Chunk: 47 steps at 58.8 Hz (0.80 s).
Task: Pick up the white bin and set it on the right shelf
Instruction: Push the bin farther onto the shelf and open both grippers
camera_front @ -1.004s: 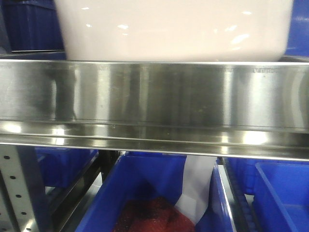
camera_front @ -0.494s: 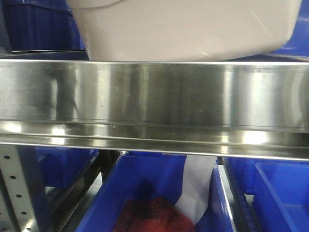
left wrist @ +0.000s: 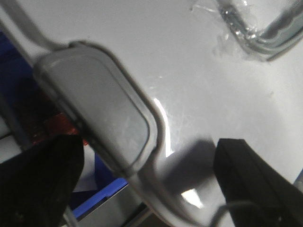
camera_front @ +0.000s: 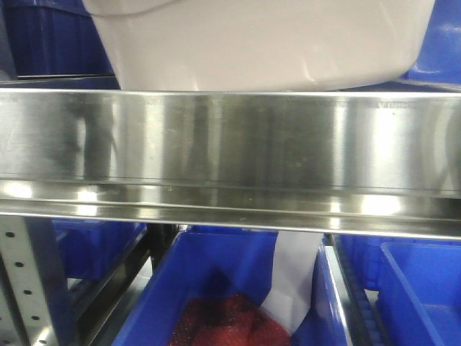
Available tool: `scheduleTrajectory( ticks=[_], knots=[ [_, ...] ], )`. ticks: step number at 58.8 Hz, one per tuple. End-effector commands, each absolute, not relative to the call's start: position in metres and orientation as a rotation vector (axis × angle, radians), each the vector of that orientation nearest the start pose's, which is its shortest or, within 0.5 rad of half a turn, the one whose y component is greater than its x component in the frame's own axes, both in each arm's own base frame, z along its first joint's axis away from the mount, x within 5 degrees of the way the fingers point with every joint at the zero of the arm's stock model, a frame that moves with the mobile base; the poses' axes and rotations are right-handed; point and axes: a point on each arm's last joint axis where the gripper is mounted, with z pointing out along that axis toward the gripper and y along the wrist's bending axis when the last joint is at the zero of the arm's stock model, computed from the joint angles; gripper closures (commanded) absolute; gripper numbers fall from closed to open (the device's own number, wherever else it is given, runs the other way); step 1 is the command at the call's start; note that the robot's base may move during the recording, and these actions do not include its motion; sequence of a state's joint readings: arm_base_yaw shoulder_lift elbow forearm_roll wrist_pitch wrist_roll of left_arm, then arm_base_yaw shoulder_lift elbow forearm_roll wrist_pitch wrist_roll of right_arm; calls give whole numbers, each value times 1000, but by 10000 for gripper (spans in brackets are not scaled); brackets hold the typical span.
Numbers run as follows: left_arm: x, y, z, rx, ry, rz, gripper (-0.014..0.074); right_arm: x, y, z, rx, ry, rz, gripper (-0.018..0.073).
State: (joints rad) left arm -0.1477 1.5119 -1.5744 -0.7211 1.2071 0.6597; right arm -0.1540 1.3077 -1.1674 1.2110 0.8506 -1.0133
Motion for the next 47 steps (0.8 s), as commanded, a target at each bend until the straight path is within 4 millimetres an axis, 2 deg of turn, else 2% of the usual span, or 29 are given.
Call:
scheduleTrajectory(
  ticks=[1, 12, 23, 31, 34, 38, 47],
  knots=[
    [284, -103, 436, 828, 2135, -728, 148, 275, 21, 410, -308, 1828, 640, -66],
    [282, -101, 442, 839, 2139, -696, 159, 276, 17, 412, -332, 1838, 548, -66],
    [274, -98, 452, 862, 2165, -671, 165, 269, 8, 426, -331, 1804, 482, -64],
    [262, -95, 465, 867, 2177, -658, 262, 252, -1, 437, -319, 1777, 447, -49],
    [255, -94, 471, 856, 2165, -650, 326, 243, -2, 443, -312, 1771, 453, 2],
    [245, -92, 479, 856, 2138, -640, 416, 231, -2, 450, -299, 1761, 468, 113],
    [222, -88, 494, 857, 2081, -610, 652, 204, 9, 462, -350, 1739, 500, 489]
  ],
)
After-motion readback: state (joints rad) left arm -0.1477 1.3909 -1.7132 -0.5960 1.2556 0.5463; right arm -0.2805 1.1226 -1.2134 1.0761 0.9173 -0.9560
